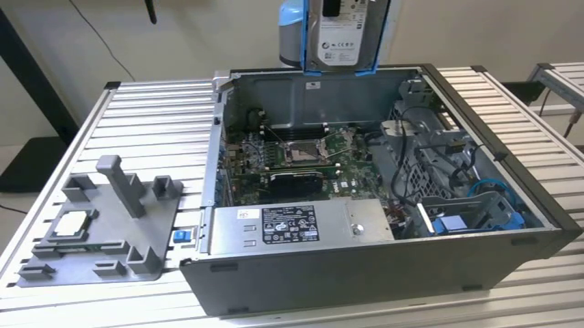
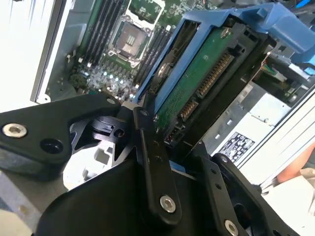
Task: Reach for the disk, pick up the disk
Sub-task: 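Pick up the disk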
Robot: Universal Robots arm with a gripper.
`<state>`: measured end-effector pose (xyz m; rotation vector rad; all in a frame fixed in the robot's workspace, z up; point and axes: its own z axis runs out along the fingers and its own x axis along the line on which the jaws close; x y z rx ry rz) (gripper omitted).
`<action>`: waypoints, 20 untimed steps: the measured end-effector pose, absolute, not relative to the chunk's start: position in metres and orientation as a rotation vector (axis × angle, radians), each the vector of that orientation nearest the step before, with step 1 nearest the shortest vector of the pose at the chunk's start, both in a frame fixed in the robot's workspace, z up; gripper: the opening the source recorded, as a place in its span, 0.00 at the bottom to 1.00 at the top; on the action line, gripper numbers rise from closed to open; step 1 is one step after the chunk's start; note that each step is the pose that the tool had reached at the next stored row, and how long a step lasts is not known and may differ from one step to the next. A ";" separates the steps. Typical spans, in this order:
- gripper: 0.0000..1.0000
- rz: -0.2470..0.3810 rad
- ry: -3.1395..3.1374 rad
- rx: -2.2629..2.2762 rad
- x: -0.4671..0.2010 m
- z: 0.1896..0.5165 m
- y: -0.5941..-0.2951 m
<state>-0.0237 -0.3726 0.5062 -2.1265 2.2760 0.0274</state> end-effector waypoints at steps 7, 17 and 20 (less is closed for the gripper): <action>0.00 0.027 2.276 -2.127 -0.004 0.506 -0.373; 0.00 0.027 2.276 -2.126 0.023 0.506 -0.373; 0.00 0.027 2.276 -2.127 0.032 0.506 -0.373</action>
